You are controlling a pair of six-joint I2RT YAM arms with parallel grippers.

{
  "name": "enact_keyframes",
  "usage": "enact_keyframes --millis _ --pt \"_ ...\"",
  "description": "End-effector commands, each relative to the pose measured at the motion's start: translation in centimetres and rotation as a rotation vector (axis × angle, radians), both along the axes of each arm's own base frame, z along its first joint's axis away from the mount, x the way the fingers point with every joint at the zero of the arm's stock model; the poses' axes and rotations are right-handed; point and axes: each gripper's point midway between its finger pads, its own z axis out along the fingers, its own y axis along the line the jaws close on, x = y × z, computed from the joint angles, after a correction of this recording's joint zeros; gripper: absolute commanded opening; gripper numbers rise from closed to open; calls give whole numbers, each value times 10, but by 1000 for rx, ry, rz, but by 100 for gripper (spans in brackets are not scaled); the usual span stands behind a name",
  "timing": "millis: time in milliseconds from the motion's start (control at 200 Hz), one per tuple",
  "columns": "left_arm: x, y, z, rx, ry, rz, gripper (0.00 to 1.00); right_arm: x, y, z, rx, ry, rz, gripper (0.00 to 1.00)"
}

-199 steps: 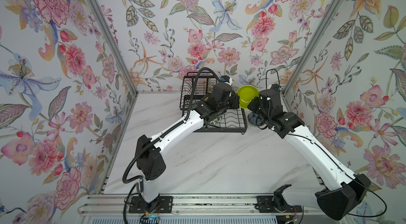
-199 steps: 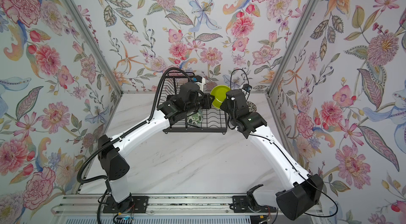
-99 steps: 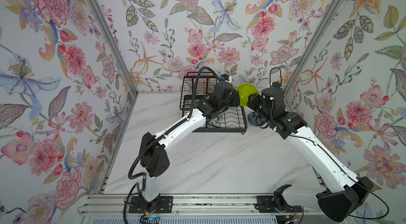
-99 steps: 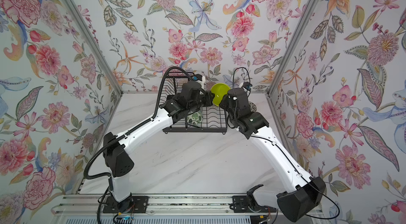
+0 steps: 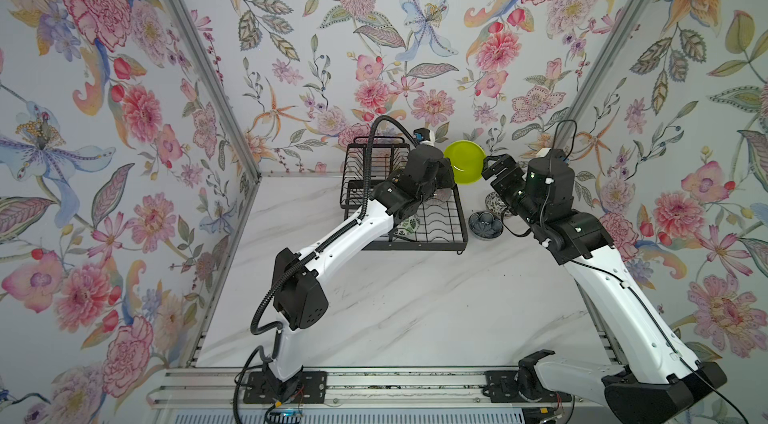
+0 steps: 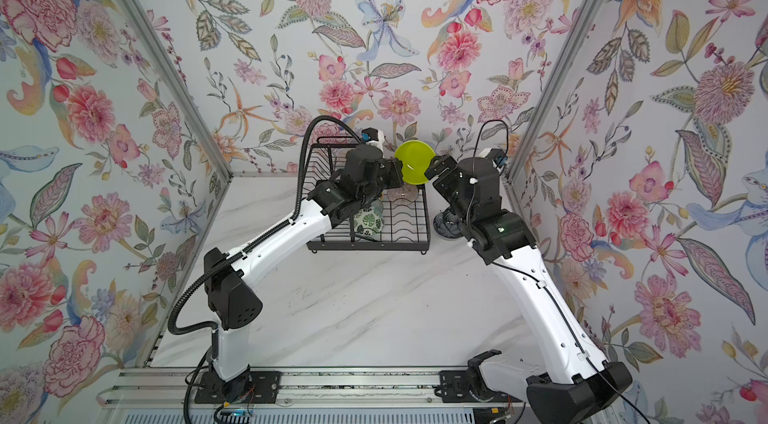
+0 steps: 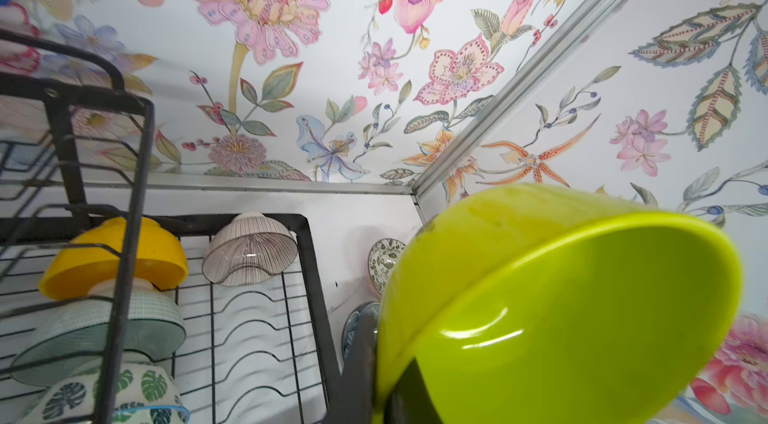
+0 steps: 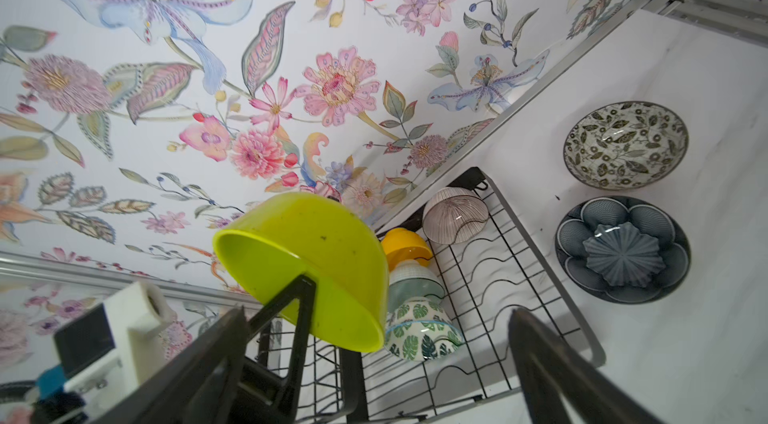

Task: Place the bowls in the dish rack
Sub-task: 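Carry the lime-green bowl over the rack's farther side with the right gripper, then lower the lime-green bowl toward the rack slots with the right gripper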

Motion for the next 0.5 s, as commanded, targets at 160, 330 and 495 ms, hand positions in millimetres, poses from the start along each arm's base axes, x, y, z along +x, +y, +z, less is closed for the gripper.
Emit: enact_keyframes --millis 160,330,495 --pt "17 36 23 54 -234 219 0 -7 -34 33 589 2 -196 99" --pt "8 35 17 93 -336 267 0 11 -10 23 905 36 -176 99" --pt "-5 28 18 109 -401 274 0 23 15 11 985 54 -150 99"
